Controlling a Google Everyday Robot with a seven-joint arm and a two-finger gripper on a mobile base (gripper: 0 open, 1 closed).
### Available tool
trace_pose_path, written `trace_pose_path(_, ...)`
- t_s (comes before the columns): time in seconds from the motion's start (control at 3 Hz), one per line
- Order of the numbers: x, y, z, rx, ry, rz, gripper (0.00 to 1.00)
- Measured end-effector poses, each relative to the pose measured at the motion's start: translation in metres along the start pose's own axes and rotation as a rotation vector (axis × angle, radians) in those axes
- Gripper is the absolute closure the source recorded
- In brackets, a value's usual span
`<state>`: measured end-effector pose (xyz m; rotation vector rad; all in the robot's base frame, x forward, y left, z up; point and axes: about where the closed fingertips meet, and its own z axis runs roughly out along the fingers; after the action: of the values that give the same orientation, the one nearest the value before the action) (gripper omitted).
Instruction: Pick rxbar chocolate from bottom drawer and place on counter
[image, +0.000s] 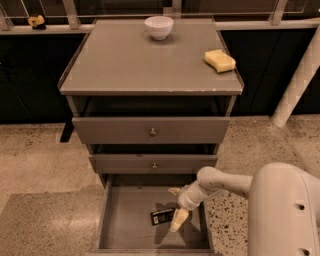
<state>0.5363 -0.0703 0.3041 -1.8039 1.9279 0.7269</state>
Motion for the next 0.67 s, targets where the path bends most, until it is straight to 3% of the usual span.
trace_pose_path(0.33,0.025,0.006,0.038,0.015,-0.107,0.115,0.00)
trace_pose_path(0.67,0.038,0.014,0.060,0.002,-0.127,0.155,0.00)
